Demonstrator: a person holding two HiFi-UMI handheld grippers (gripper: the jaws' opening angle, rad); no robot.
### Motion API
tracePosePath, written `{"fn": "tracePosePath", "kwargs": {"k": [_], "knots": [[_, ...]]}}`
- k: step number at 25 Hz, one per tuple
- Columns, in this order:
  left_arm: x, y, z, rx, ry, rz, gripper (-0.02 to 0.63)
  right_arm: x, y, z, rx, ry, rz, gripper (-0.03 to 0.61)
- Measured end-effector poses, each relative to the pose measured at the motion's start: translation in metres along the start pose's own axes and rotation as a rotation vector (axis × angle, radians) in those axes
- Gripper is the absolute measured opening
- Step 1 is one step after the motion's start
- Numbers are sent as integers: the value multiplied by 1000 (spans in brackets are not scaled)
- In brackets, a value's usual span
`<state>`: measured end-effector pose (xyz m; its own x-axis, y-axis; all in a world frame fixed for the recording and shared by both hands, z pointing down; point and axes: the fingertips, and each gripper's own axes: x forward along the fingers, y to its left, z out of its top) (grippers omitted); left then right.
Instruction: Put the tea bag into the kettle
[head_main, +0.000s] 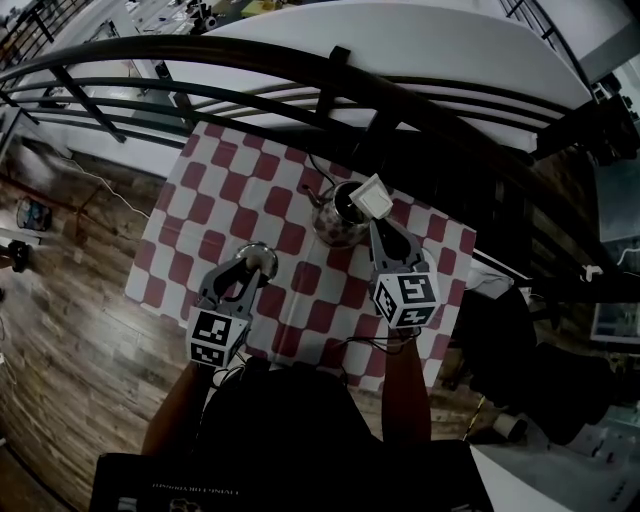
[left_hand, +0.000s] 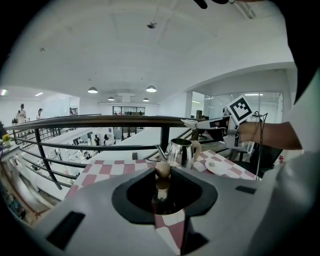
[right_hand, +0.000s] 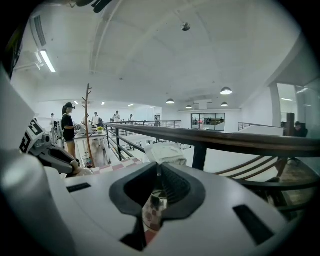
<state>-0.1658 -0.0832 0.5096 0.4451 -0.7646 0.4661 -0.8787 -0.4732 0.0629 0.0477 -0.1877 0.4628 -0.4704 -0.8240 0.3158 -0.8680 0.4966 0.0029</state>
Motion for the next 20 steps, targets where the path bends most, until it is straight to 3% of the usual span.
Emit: {"fn": "tracePosePath", "kwargs": {"k": [8,9,11,12,20], "knots": [[12,4,2,-5,4,-6,98,18,-1,-9,21,28,20,40],[12,4,2,-5,5,-6,98,20,0,-10,27,29,26,62],[13,5,2,-5,8,-6,98,22,1,-11,43,25,35,195],[14,5,3,-5,8,-7,98,22,0,-10,53,18,36,214],[16,1,6,2,5,-22,99,13,-4,-6,79,-5,21,219]]}}
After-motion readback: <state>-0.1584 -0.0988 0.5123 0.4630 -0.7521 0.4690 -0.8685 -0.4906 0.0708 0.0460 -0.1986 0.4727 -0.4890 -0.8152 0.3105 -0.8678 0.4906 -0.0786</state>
